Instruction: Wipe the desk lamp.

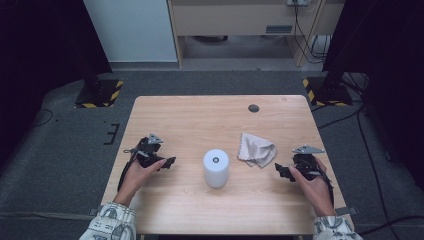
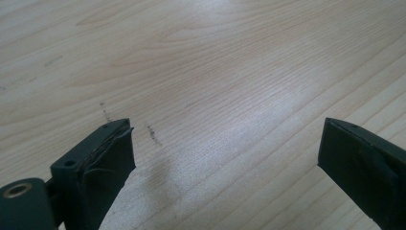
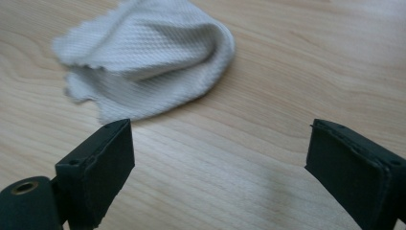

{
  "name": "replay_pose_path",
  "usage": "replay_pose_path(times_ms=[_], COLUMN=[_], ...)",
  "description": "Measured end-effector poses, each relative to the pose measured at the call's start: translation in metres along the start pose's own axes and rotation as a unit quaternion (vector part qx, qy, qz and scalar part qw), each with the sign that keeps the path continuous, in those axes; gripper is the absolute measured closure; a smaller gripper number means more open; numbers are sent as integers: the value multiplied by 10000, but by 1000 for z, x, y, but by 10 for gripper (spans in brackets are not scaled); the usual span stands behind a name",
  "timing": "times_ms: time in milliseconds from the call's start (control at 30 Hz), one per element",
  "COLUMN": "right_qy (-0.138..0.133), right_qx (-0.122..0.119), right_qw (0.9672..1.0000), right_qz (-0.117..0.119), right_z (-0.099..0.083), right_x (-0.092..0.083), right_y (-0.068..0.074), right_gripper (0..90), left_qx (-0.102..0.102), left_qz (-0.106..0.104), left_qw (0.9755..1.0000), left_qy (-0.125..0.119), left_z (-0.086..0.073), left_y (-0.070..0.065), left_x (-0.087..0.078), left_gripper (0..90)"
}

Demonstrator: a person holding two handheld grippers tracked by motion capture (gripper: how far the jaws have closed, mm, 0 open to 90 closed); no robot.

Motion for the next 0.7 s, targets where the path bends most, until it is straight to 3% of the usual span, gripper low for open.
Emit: replay_pose_path(times_ms=[100, 167, 267, 333, 467, 700], right_qy=[193, 255, 311, 271, 13, 26], right_qx=[61, 136, 52, -49, 8, 0], right_qw=[9997, 9995, 9993, 9993, 9995, 9995], right_qz=[-122, -138, -181, -259, -309, -306], right_z=[-8, -11, -14, -15, -16, -16], right_x=[9, 14, 17, 19, 21, 21], right_y=[-6, -5, -3, -1, 1, 1], right_gripper=[119, 112, 104, 100, 88, 85], left_qx=[-58, 15, -50, -69, -68, -89], left_qz=[-32, -57, -61, -74, -61, -56], left_qw=[10000, 9999, 9999, 9999, 10000, 9996], left_qy=[27, 101, 117, 111, 25, -246], left_z=[-4, -8, -12, -13, -14, -13], left_y=[-1, -1, 1, 1, 0, 2], left_x=[6, 10, 14, 16, 17, 21], left_gripper=[47, 44, 45, 38, 16, 0])
Point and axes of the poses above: each handheld gripper's, and its own axes: x roughly forward along the jaws, z roughly out of its top, y roughly to its left, the point moved 8 cm from there along x, roughly forward along the jaws, and after that the axes turned 5 degrees about -y, right-handed, at the moved point
